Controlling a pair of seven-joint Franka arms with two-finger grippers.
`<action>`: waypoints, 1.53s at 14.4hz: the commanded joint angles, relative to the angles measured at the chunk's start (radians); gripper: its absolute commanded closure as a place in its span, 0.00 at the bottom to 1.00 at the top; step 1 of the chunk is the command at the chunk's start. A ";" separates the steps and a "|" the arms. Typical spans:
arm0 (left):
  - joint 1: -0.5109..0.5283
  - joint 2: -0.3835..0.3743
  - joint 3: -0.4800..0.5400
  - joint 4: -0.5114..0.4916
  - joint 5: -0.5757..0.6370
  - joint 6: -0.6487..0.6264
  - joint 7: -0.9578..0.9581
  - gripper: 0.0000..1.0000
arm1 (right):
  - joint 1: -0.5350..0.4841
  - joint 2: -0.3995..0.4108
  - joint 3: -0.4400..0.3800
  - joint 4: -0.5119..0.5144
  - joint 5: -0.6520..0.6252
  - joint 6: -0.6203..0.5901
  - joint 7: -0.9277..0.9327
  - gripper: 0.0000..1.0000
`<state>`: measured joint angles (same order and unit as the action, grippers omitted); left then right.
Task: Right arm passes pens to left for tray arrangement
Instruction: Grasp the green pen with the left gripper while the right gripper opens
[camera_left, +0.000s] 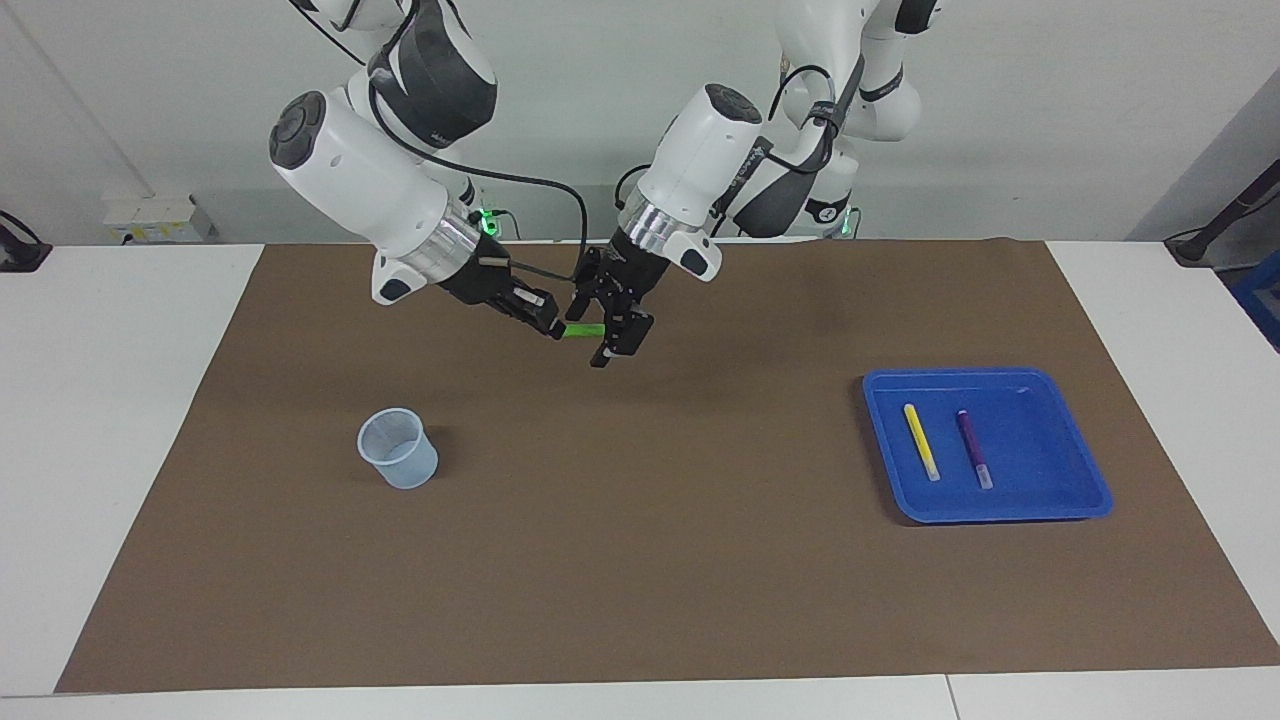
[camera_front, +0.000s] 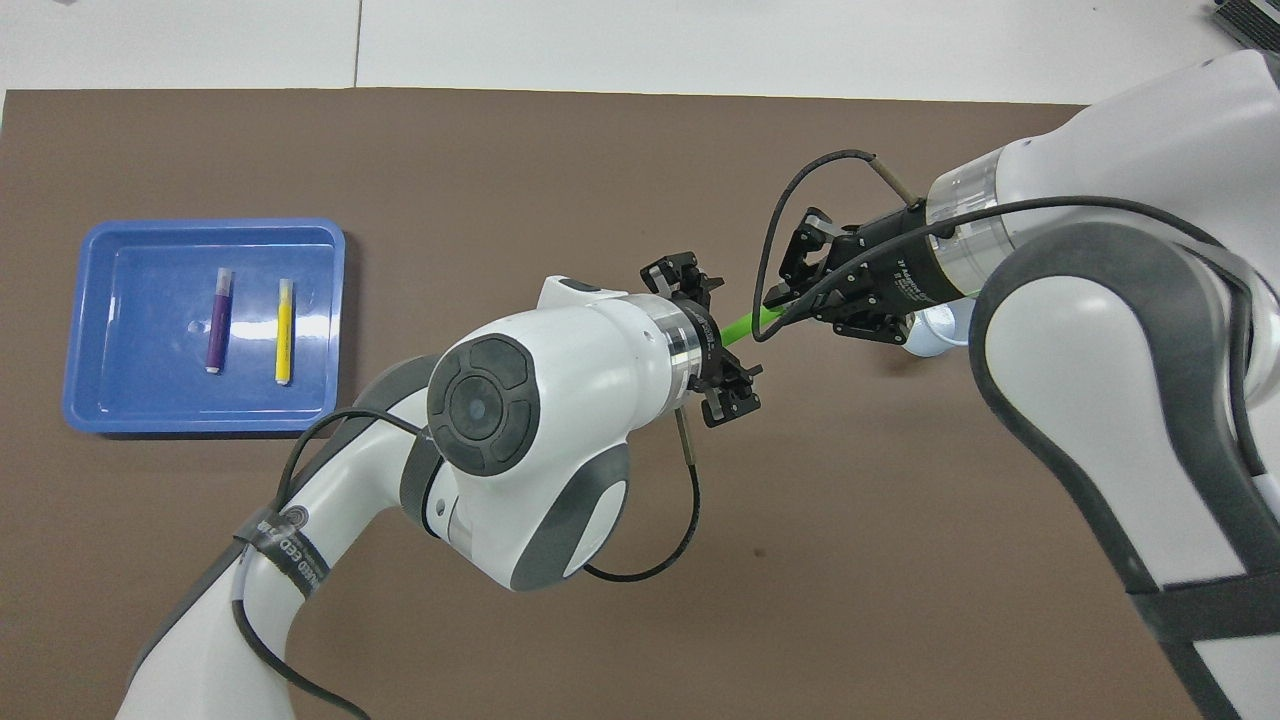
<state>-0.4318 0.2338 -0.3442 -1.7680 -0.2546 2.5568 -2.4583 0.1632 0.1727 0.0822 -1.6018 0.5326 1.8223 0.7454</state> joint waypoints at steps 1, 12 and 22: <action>-0.008 -0.008 0.010 0.013 0.026 -0.041 -0.024 0.20 | -0.008 -0.015 0.005 -0.015 0.026 0.012 0.014 0.88; 0.001 -0.008 0.013 0.075 0.031 -0.129 -0.016 0.71 | -0.010 -0.015 0.005 -0.015 0.026 0.011 0.012 0.88; -0.004 -0.010 0.013 0.071 0.067 -0.136 -0.008 1.00 | -0.010 -0.013 0.005 -0.013 0.024 0.014 0.012 0.19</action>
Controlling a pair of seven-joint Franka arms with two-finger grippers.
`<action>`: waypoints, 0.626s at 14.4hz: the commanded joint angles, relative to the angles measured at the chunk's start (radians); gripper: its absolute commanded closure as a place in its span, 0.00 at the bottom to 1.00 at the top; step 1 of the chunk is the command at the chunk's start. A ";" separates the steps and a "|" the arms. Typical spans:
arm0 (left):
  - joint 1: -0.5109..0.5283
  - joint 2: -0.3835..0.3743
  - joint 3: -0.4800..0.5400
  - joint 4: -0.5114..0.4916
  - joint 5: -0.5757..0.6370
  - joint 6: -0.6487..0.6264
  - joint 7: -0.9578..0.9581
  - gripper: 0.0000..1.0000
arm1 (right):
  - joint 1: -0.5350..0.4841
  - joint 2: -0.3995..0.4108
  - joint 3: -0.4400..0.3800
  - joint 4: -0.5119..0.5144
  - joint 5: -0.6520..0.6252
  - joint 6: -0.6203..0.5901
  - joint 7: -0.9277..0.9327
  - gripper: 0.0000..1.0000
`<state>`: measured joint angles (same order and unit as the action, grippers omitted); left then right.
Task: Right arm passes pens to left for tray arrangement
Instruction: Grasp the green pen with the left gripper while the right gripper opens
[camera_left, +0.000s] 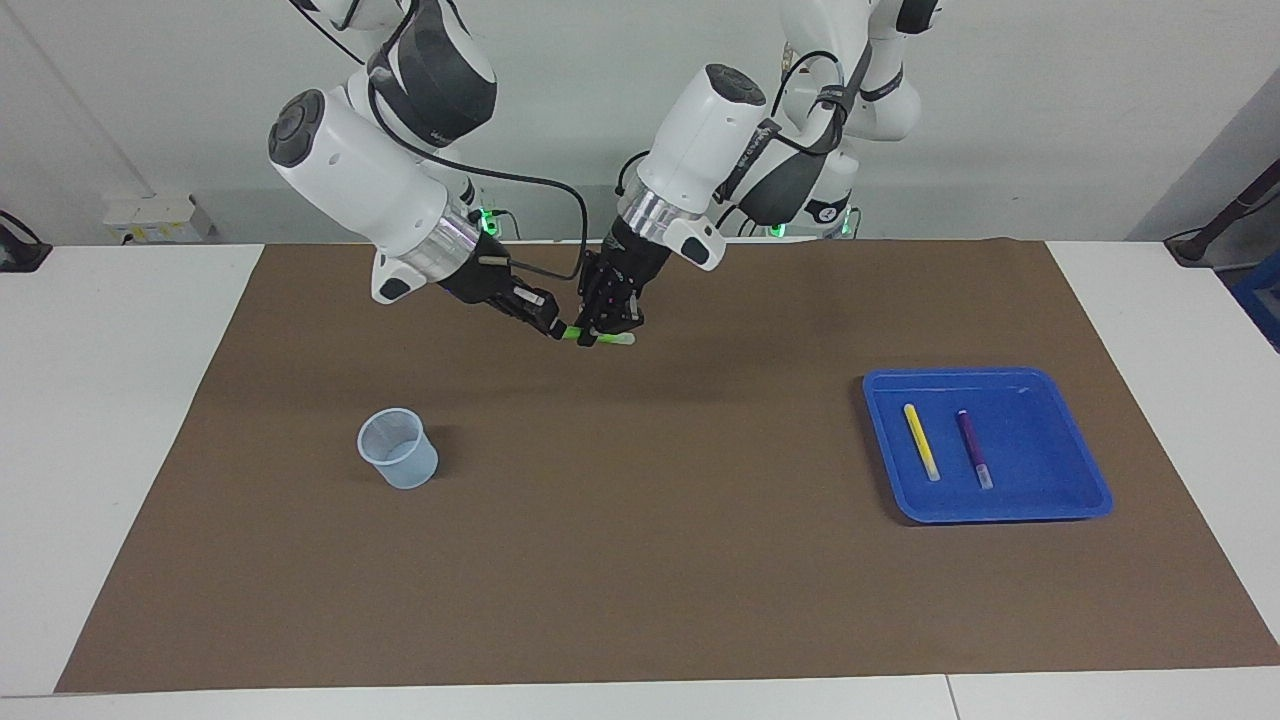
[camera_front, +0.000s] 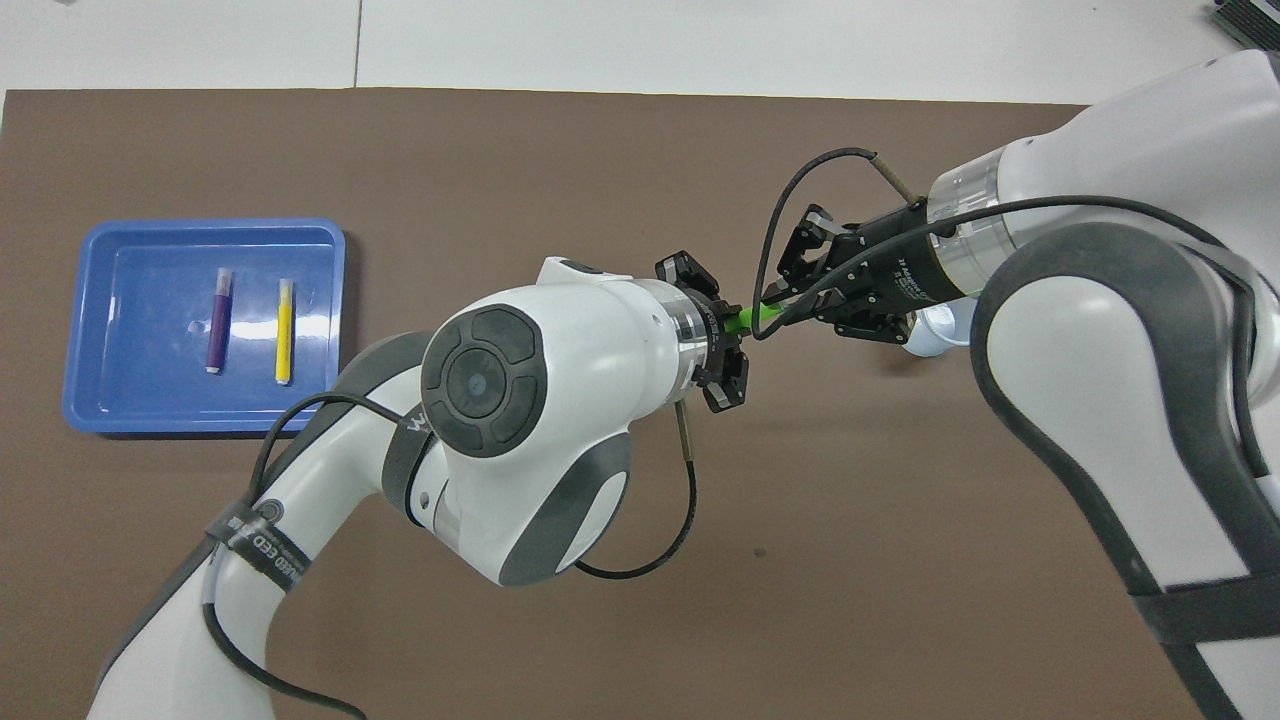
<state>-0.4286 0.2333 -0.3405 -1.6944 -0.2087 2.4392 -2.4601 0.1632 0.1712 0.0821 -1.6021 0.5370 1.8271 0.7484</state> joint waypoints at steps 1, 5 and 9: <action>-0.007 -0.009 0.009 -0.002 0.023 -0.023 -0.004 1.00 | -0.011 -0.010 0.004 -0.007 0.015 0.009 0.009 0.00; 0.011 -0.017 0.009 -0.001 0.055 -0.106 0.174 1.00 | -0.016 -0.015 -0.005 -0.001 -0.093 0.001 -0.093 0.00; 0.085 -0.022 0.006 0.005 0.049 -0.236 0.474 1.00 | -0.082 -0.036 -0.005 -0.002 -0.290 -0.040 -0.404 0.00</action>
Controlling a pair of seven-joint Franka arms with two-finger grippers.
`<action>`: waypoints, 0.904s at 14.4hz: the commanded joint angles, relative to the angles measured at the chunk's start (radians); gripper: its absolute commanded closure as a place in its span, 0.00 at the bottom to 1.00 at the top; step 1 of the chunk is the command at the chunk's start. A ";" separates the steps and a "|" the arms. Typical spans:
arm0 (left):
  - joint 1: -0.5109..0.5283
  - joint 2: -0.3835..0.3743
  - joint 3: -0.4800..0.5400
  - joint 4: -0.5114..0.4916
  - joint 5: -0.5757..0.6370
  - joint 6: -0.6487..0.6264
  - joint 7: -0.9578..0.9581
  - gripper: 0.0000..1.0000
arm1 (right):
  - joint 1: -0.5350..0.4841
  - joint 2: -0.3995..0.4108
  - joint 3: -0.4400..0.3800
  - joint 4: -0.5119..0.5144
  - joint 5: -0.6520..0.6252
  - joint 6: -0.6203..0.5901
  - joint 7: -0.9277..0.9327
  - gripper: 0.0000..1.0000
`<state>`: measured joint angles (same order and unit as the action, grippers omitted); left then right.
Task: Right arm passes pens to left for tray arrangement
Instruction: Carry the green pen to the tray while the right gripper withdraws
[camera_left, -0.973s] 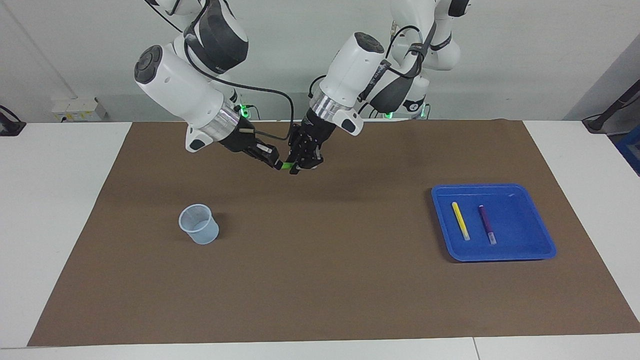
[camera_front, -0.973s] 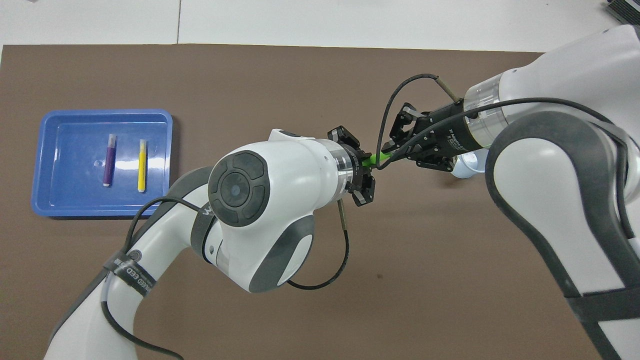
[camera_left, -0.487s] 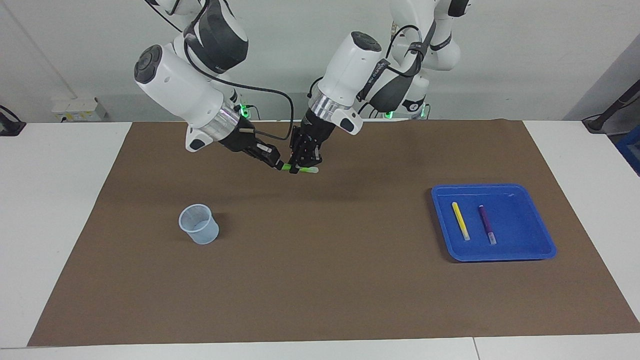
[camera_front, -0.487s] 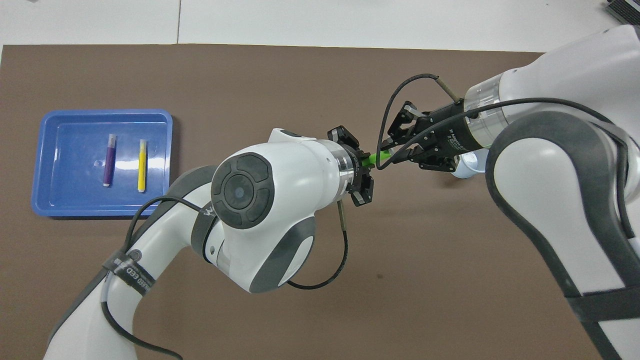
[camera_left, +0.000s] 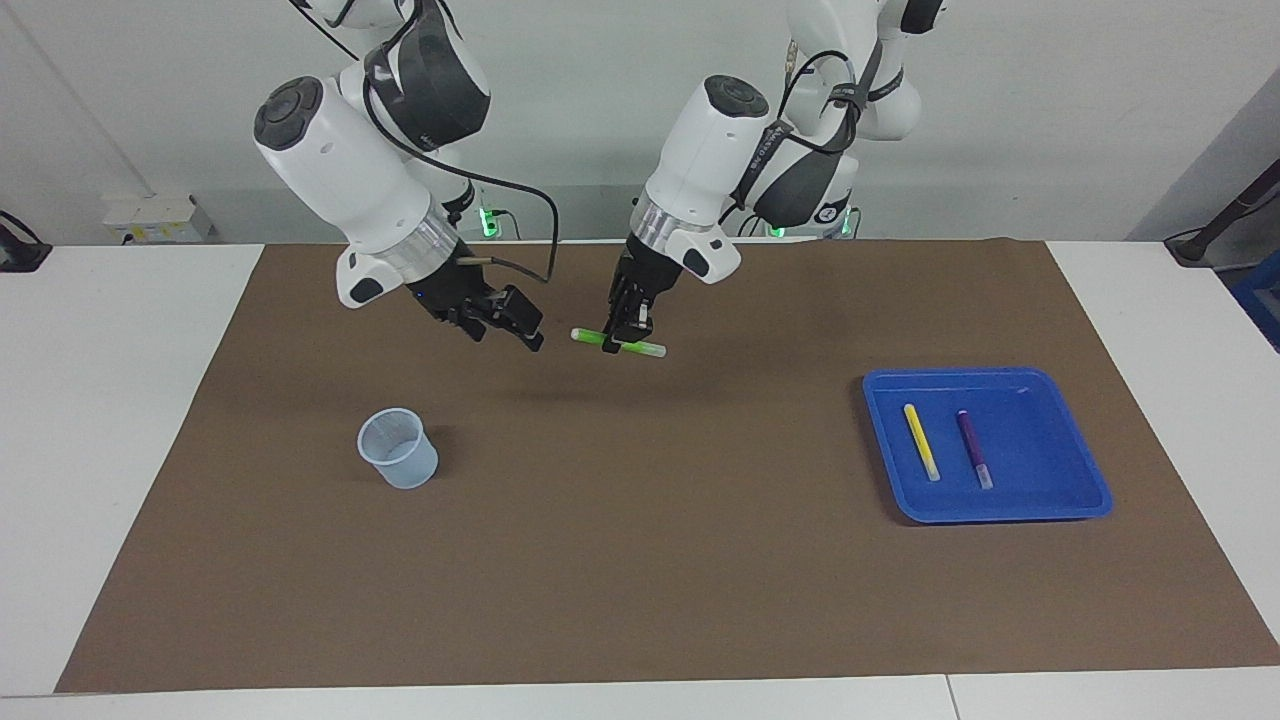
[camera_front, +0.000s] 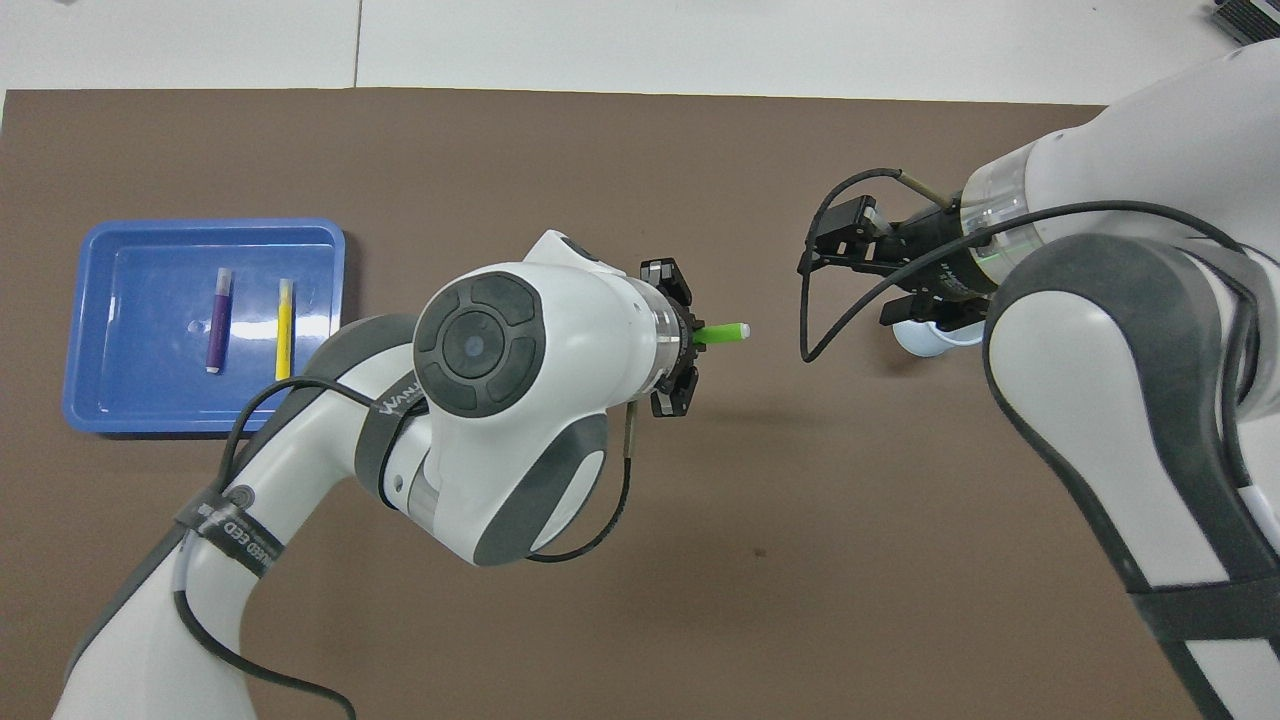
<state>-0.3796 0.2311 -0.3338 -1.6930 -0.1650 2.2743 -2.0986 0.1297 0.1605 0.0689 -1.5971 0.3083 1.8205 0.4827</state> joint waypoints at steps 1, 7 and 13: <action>0.059 -0.021 -0.001 0.003 0.005 -0.102 0.180 1.00 | -0.076 -0.033 0.008 -0.007 -0.101 -0.049 -0.217 0.00; 0.250 -0.047 0.002 -0.008 0.002 -0.301 0.708 1.00 | -0.199 -0.123 0.008 -0.007 -0.193 -0.134 -0.460 0.00; 0.461 -0.064 0.004 -0.020 0.013 -0.418 1.271 1.00 | -0.208 -0.173 0.008 -0.038 -0.216 -0.198 -0.464 0.00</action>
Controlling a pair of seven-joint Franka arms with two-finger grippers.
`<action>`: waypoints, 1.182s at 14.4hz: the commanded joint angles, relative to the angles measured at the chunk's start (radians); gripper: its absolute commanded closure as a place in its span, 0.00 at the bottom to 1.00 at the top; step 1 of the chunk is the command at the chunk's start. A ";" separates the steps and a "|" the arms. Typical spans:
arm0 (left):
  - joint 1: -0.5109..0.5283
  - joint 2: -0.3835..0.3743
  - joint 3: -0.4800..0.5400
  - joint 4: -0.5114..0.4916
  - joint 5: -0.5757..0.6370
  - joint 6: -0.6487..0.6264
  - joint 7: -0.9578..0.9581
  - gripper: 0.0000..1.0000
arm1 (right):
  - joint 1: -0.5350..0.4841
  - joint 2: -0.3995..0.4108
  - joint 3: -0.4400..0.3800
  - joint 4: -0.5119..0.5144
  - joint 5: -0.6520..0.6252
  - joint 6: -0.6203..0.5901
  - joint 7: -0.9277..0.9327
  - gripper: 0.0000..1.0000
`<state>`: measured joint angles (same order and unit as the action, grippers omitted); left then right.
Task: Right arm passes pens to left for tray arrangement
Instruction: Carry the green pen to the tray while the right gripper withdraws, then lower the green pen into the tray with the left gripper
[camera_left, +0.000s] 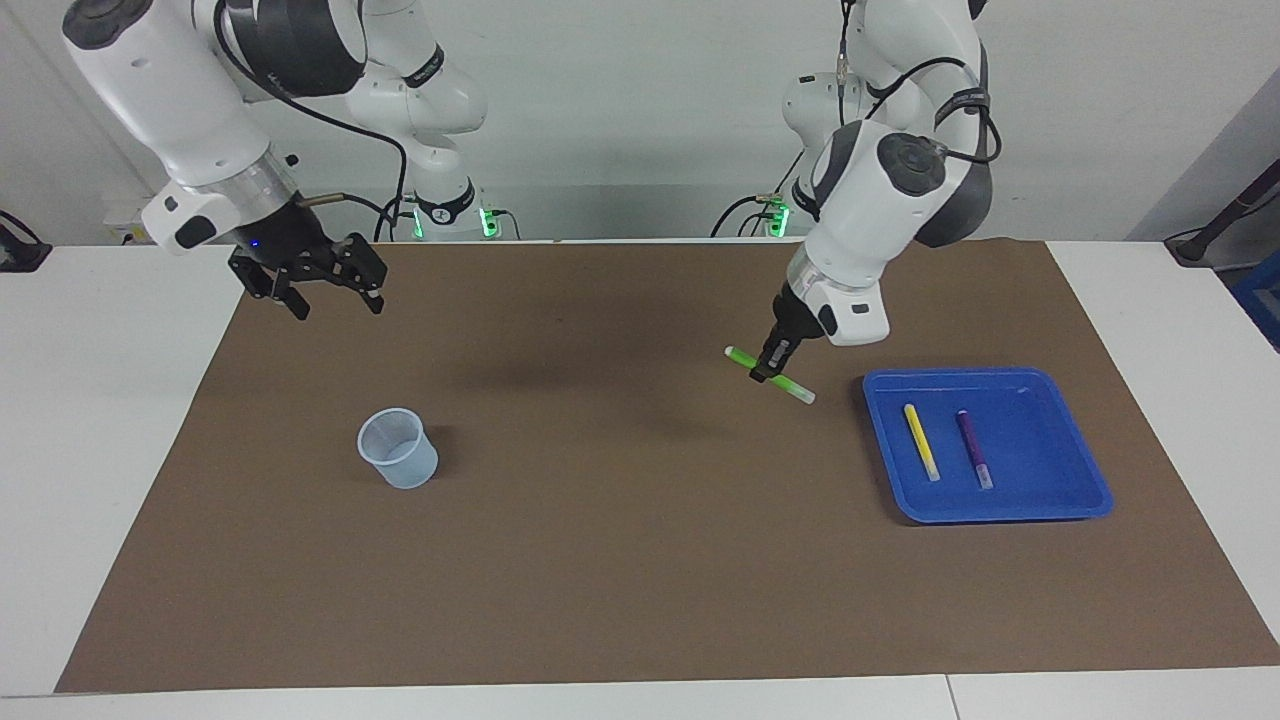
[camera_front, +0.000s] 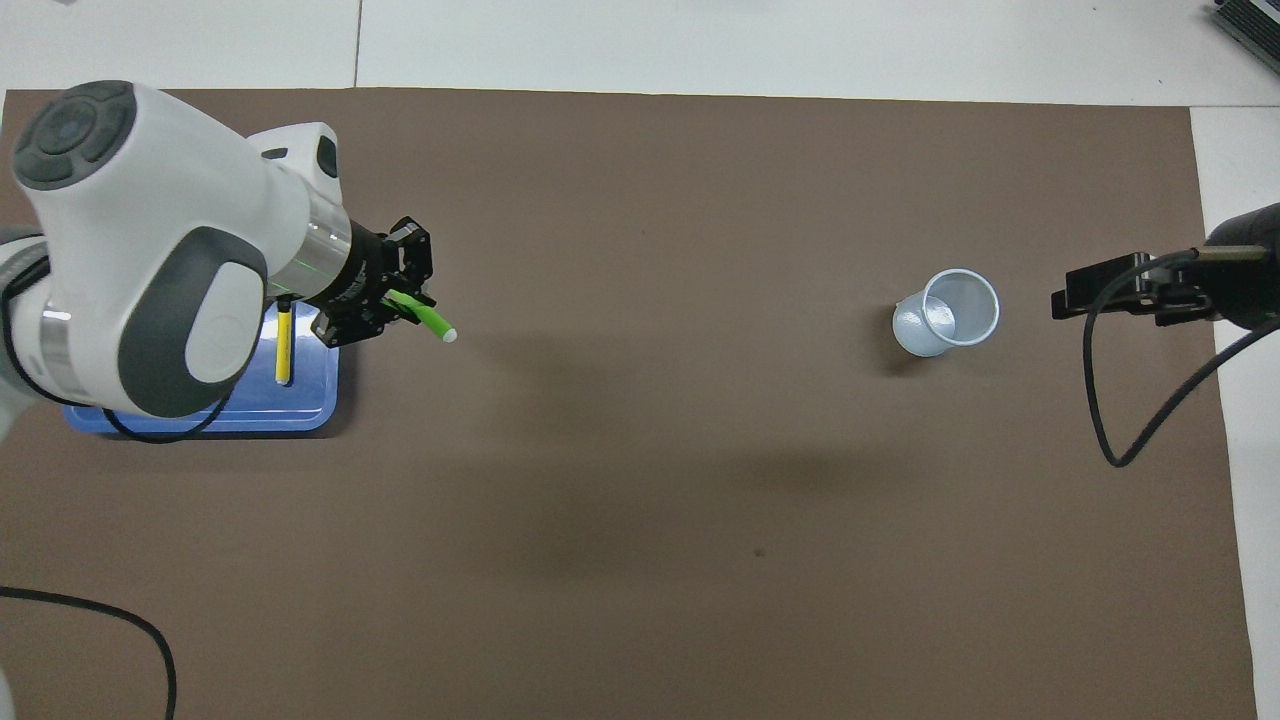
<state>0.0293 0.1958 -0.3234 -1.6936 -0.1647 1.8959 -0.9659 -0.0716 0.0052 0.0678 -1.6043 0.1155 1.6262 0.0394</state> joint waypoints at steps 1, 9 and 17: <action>0.076 -0.030 -0.003 -0.021 0.020 -0.044 0.238 1.00 | -0.007 -0.017 0.009 -0.029 -0.023 -0.005 -0.021 0.00; 0.263 -0.032 -0.003 -0.069 0.235 0.047 0.875 1.00 | -0.008 -0.022 0.007 -0.037 -0.057 -0.006 -0.026 0.00; 0.409 0.126 0.003 -0.092 0.463 0.320 1.089 1.00 | -0.048 -0.022 0.007 -0.035 -0.057 -0.026 -0.021 0.00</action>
<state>0.4052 0.2754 -0.3154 -1.7890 0.2281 2.1587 0.0997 -0.0999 0.0051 0.0645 -1.6212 0.0789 1.6115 0.0374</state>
